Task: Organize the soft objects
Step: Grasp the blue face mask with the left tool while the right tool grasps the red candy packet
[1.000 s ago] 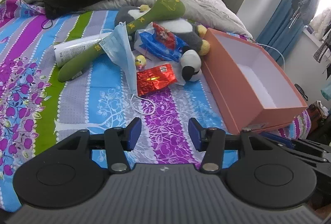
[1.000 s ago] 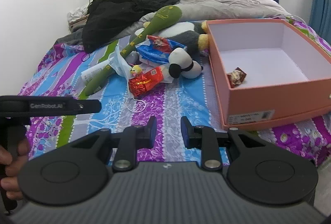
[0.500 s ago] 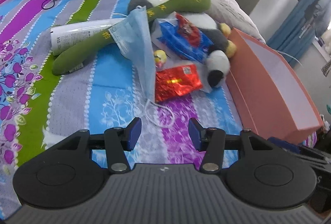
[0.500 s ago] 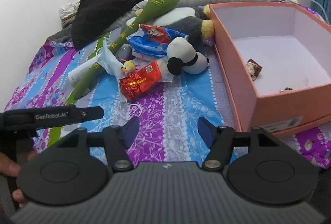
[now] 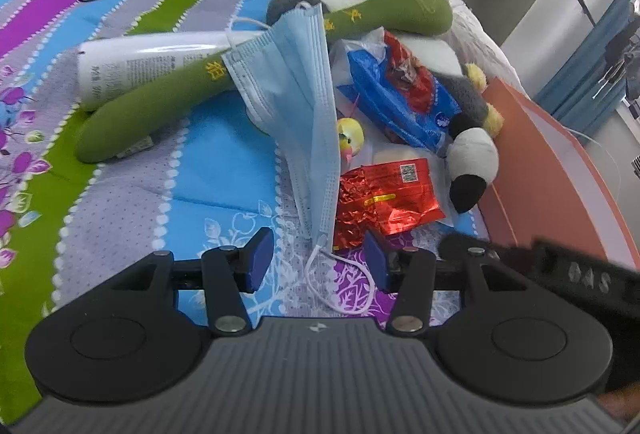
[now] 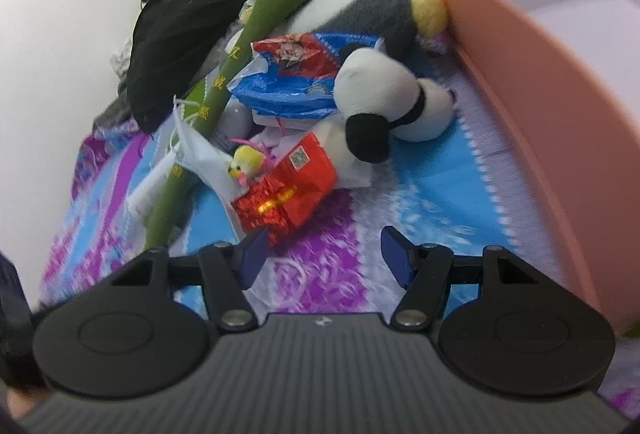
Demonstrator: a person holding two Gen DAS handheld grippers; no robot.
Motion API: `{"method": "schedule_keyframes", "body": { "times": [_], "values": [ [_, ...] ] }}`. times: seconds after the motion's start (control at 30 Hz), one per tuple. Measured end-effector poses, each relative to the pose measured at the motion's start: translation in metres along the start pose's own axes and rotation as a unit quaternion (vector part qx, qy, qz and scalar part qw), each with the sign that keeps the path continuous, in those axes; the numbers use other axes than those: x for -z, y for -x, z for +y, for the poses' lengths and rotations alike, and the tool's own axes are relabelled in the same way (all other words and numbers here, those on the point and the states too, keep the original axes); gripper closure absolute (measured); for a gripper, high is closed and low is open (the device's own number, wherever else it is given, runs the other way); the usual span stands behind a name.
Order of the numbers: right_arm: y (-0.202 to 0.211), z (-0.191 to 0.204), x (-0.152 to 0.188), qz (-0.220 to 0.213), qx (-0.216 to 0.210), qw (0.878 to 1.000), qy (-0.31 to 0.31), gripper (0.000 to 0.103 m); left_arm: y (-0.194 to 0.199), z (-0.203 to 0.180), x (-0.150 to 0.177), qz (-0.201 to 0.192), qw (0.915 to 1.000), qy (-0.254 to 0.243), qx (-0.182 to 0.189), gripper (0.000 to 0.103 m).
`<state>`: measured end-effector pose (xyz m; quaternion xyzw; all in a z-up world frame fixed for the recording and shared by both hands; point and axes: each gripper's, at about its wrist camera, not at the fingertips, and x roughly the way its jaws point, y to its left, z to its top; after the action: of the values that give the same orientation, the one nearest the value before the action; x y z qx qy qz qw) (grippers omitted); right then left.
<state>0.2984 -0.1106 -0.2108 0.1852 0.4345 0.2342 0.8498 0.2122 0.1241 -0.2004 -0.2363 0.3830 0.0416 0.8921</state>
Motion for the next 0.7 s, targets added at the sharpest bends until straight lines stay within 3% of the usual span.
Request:
{"method": "schedule_keyframes", "body": {
  "times": [0.17, 0.3, 0.4, 0.47, 0.57, 0.7],
  "values": [
    [-0.026, 0.002, -0.006, 0.007, -0.029, 0.999, -0.031, 0.038, -0.015, 0.002, 0.0, 0.008, 0.9999, -0.003, 0.013, 0.055],
    [-0.044, 0.001, -0.01, 0.019, -0.037, 0.998, -0.046, 0.042, -0.024, 0.005, 0.0, 0.011, 0.9994, 0.005, 0.032, 0.071],
    [-0.049, 0.009, -0.009, 0.021, -0.041, 0.999, -0.028, 0.056, -0.028, 0.01, -0.002, 0.02, 0.9986, 0.023, 0.043, 0.091],
    [-0.05, 0.011, -0.008, 0.021, -0.036, 0.999, -0.024, 0.08, -0.026, 0.012, -0.002, 0.015, 0.9982, 0.032, 0.049, 0.096],
    [-0.048, 0.015, -0.007, 0.015, -0.025, 1.0, -0.01, 0.094, -0.021, 0.012, -0.004, 0.008, 0.9985, 0.034, 0.043, 0.099],
    [-0.036, 0.017, -0.008, 0.003, -0.022, 1.0, -0.002, 0.098, -0.01, 0.008, -0.005, 0.006, 0.9983, 0.036, 0.045, 0.1]
  ]
}}
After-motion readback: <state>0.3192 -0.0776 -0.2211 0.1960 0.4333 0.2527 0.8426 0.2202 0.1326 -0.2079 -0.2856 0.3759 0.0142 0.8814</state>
